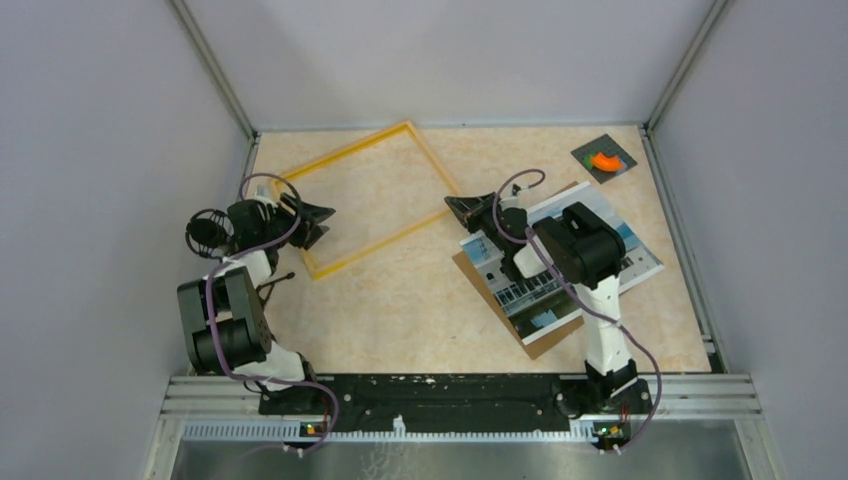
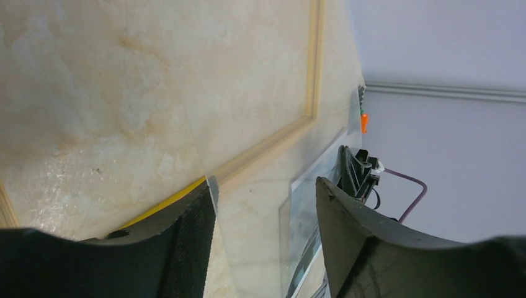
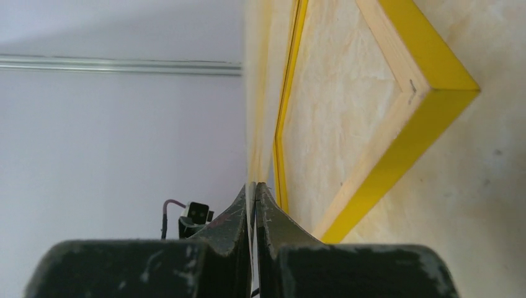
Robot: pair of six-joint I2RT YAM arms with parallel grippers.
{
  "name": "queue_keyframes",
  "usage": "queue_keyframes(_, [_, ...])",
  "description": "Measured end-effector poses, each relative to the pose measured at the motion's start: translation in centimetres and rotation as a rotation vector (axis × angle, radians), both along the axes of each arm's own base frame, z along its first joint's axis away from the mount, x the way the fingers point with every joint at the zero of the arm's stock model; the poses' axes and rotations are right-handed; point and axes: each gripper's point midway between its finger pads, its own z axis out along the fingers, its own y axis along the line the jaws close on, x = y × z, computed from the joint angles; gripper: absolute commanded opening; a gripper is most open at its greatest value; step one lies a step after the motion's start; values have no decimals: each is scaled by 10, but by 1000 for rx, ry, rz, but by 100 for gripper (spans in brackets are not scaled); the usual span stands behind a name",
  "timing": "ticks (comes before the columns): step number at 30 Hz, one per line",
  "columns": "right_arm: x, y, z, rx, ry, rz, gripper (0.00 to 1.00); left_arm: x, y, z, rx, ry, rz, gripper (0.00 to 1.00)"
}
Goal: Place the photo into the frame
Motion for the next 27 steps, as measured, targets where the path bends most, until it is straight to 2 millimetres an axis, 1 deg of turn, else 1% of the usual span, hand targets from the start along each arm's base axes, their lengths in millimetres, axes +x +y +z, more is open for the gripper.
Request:
queue_keyframes(4, [15, 16, 2, 1, -12, 4, 0, 7, 7, 4, 26, -8, 29, 72])
queue_keyframes(7, [28, 27, 7, 11, -37, 5, 0, 14, 13, 6, 51, -17, 49, 74])
queue_keyframes(13, [45, 44, -3, 10, -30, 2, 0, 31, 26, 7, 91, 0, 86, 76])
queue_keyframes(16, [49, 51, -12, -3, -9, 0, 0, 36, 31, 4, 105, 14, 102, 77])
queue_keyframes(18, [51, 56, -15, -9, 1, -2, 0, 39, 35, 2, 113, 29, 113, 78])
queue_keyframes(25, [57, 73, -11, -7, -2, -21, 0, 46, 49, -11, 145, 80, 149, 79])
queue_keyframes(27, [58, 76, -18, -15, 8, -28, 0, 46, 51, -15, 145, 94, 152, 79])
